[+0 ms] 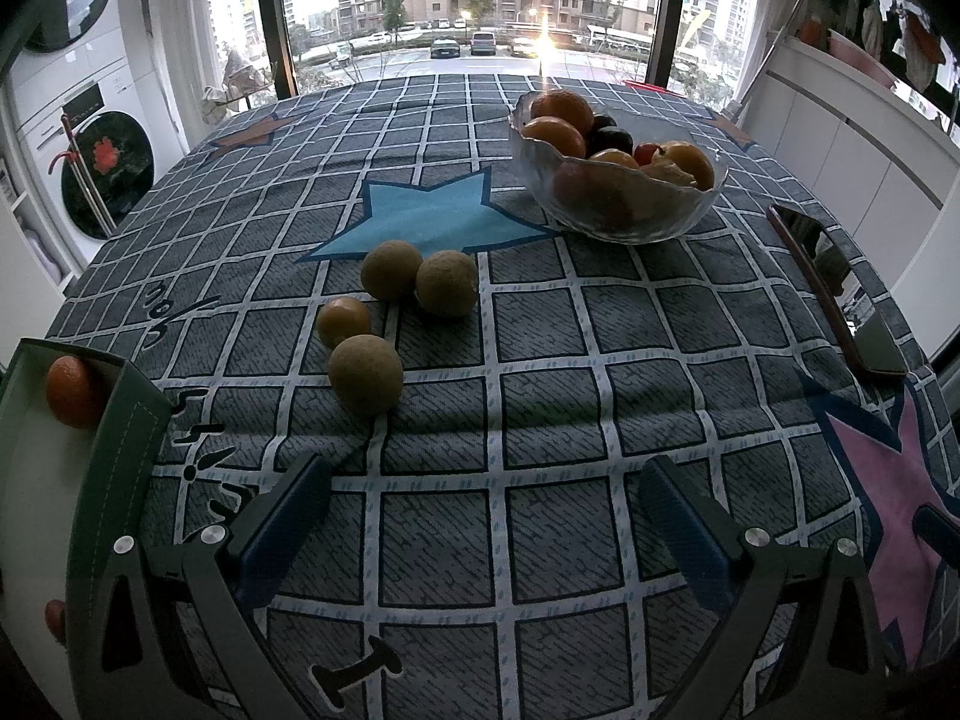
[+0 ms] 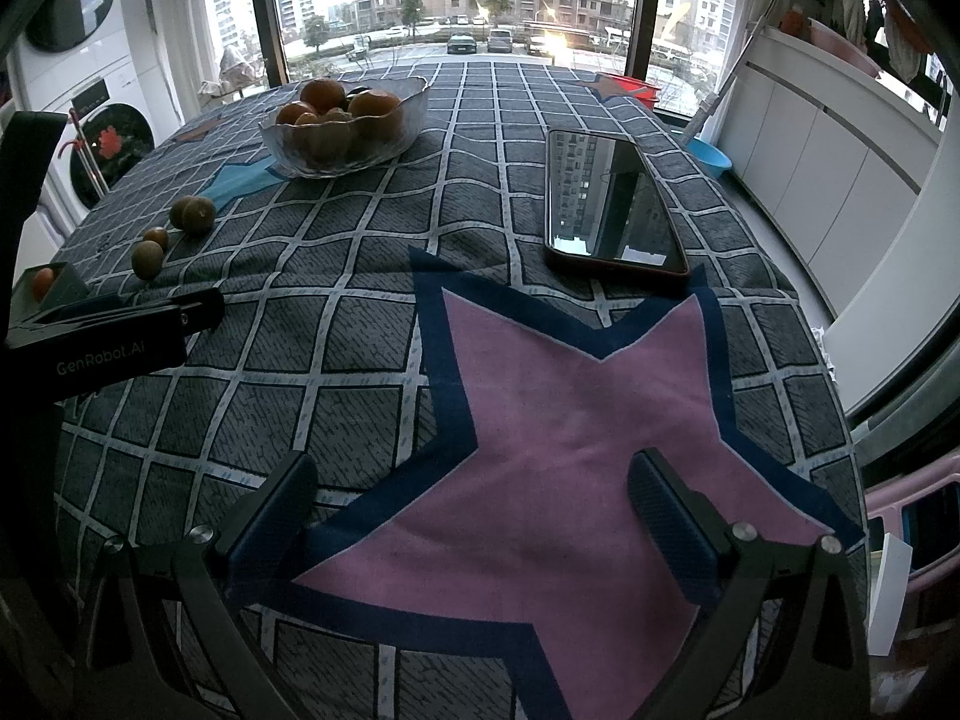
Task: Organize fruits
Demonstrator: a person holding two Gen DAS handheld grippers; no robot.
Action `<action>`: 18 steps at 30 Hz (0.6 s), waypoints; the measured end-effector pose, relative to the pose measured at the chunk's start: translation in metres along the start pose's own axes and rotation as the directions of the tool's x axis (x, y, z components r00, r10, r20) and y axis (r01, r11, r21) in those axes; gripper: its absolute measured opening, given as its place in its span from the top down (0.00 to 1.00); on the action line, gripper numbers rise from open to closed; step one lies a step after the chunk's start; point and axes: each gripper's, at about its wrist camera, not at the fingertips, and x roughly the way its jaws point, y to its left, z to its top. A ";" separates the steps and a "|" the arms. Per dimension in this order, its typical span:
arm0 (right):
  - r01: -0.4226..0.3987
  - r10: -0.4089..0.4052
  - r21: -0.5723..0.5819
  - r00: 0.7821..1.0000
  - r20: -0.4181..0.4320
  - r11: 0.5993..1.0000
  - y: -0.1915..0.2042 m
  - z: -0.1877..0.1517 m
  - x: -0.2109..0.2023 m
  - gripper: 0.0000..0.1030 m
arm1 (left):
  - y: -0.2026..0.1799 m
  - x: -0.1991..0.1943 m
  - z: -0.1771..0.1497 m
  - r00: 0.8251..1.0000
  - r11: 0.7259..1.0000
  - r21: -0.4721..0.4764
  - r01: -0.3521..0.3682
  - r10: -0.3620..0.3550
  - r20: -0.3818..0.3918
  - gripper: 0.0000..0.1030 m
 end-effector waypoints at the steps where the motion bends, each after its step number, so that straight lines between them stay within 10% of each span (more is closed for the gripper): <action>1: 0.000 0.000 0.000 1.000 0.000 1.000 0.000 0.000 0.000 0.00 | 0.000 -0.001 0.000 1.000 1.000 0.000 0.000 0.000 0.000 0.00; 18: 0.000 0.000 0.000 1.000 0.000 1.000 0.000 0.000 0.000 0.00 | 0.000 0.000 0.000 1.000 1.000 0.000 0.000 0.000 0.000 0.00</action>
